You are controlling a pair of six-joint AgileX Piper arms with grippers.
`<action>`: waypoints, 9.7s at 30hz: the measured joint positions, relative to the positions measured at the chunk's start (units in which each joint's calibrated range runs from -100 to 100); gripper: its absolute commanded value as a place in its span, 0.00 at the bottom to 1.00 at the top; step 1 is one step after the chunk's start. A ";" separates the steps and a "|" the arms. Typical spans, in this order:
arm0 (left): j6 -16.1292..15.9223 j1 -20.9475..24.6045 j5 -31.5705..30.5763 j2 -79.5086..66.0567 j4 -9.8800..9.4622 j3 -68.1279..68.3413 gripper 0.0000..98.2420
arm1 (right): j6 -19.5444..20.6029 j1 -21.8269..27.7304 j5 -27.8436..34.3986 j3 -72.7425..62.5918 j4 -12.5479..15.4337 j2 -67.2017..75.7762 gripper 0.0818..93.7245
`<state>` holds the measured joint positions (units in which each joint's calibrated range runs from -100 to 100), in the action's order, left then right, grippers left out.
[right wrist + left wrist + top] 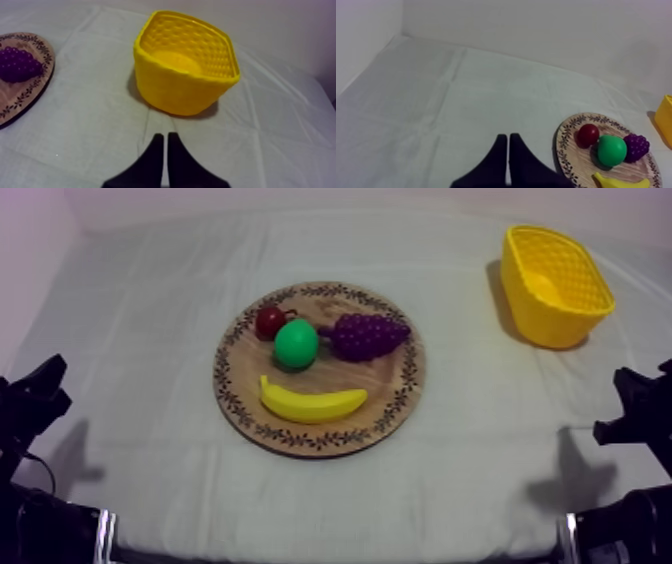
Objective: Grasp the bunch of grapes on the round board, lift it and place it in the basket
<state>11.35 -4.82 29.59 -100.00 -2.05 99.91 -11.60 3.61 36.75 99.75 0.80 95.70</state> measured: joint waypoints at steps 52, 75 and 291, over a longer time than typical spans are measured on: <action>0.00 0.00 0.00 0.00 0.00 0.00 0.00 | -1.90 -0.23 1.03 0.00 0.00 0.00 0.01; 0.00 0.00 0.00 0.00 0.00 0.00 0.00 | -3.12 -7.40 3.94 -25.50 -3.87 -29.67 0.00; 0.00 0.00 0.00 0.00 0.00 0.00 0.00 | -22.29 -26.49 50.85 -118.15 6.23 -142.25 0.68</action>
<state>11.35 -4.82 29.59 -100.00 -2.05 99.91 -33.89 -22.88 87.60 -18.40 7.03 -46.55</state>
